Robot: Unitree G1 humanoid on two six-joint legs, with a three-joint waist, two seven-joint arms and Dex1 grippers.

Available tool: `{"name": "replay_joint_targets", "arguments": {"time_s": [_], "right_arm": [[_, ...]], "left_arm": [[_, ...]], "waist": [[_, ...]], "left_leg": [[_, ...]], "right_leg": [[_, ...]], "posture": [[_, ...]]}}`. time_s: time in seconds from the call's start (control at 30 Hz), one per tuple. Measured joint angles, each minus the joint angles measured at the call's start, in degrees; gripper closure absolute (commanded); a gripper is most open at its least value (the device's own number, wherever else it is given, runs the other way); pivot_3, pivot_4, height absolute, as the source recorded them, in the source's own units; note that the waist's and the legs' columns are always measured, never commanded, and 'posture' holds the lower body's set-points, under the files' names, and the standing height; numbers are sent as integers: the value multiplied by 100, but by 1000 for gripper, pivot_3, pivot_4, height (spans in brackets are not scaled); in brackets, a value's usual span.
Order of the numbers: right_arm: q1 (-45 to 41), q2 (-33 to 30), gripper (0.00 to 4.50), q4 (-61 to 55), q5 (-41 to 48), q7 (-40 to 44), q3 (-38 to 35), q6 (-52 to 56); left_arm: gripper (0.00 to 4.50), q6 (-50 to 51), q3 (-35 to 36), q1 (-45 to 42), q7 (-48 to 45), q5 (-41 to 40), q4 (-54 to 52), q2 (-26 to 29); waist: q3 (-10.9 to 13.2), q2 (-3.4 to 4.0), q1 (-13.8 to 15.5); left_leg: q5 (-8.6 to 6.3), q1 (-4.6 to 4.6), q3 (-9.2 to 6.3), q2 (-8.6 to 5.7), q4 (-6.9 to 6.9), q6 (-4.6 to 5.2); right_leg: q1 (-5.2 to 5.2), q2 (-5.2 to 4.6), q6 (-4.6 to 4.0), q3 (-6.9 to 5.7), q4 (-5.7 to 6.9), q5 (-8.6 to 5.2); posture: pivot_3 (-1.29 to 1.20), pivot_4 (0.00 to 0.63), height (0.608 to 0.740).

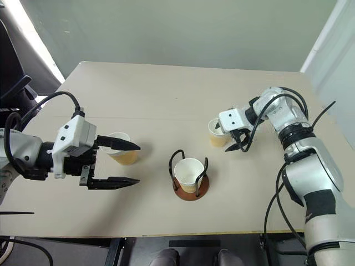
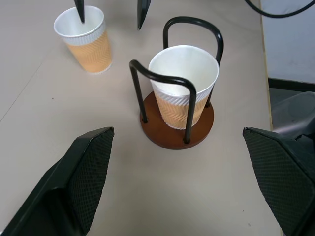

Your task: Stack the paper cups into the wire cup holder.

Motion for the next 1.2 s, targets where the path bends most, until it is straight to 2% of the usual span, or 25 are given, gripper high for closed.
{"name": "replay_joint_targets", "arguments": {"time_s": [0.03, 0.13, 0.47, 0.5, 0.7, 0.87, 1.03, 1.13, 1.2], "right_arm": [[-12, 37, 17, 98, -112, -100, 0, -64], [-22, 137, 584, 277, -370, -330, 0, -227], [-197, 229, 4310, 460, -630, -371, -53, -505], [-224, 228, 4451, 460, -629, -355, -68, -516], [-256, 145, 4451, 409, -431, 151, -398, -552], [-392, -183, 4451, -362, 722, 1095, -693, 73], [-389, -1564, 4451, -3187, 3337, 1199, -49, 1870], [-1, -2007, 4451, -4734, 4314, 1208, 253, 2558], [323, -2148, 4451, -5399, 4657, 1211, 431, 2842]], "left_arm": [[0, 19, 44, 21, 22, -5, -14, 2], [0, 50, 141, 57, 52, -34, -59, 21], [0, 161, 340, 249, 162, -136, -112, 98], [0, 161, 340, 251, 162, -138, -112, 101], [0, 158, 337, 243, 162, -135, -97, 106], [0, 132, 322, 135, 139, -126, -45, 113], [0, 46, 312, 138, 4, -96, 51, 197], [0, 3, 269, 123, -44, -64, 105, 198], [0, -7, 216, 98, -71, -51, 112, 197]], "waist": [[0, 0, -1], [0, 0, -2], [0, 1, -1], [0, 1, -1], [1, 1, 5], [3, 4, 3], [4, 7, 17], [2, 4, -22], [3, 4, -51]], "left_leg": [[0, 0, 0, 0, 0, -1], [0, 1, 1, 0, 0, -1], [-1, 1, 0, 0, -1, -5], [-1, 1, 0, 0, -1, -6], [-2, 0, 0, 0, -1, -9], [4, -3, 5, 0, -6, -18], [7, -16, 35, 1, -12, -29], [7, -9, 38, 6, -11, -29], [8, -4, 41, 5, -5, -28]], "right_leg": [[0, 0, 0, 0, 0, 0], [0, 0, -1, 0, 1, 0], [0, 0, -3, -1, 0, 1], [0, 0, -3, 0, 0, 2], [0, 0, -5, 0, -1, 2], [-4, 1, -6, 0, -3, 1], [3, 15, -15, -7, -25, -4], [17, 23, -14, -7, -34, -4], [19, 23, -12, -3, -28, -2]], "posture": [[0, 150, 740], [0, 150, 740], [0, 150, 740], [0, 150, 740], [0, 150, 740], [0, 150, 740], [0, 150, 740], [0, 150, 740], [0, 150, 740]]}}
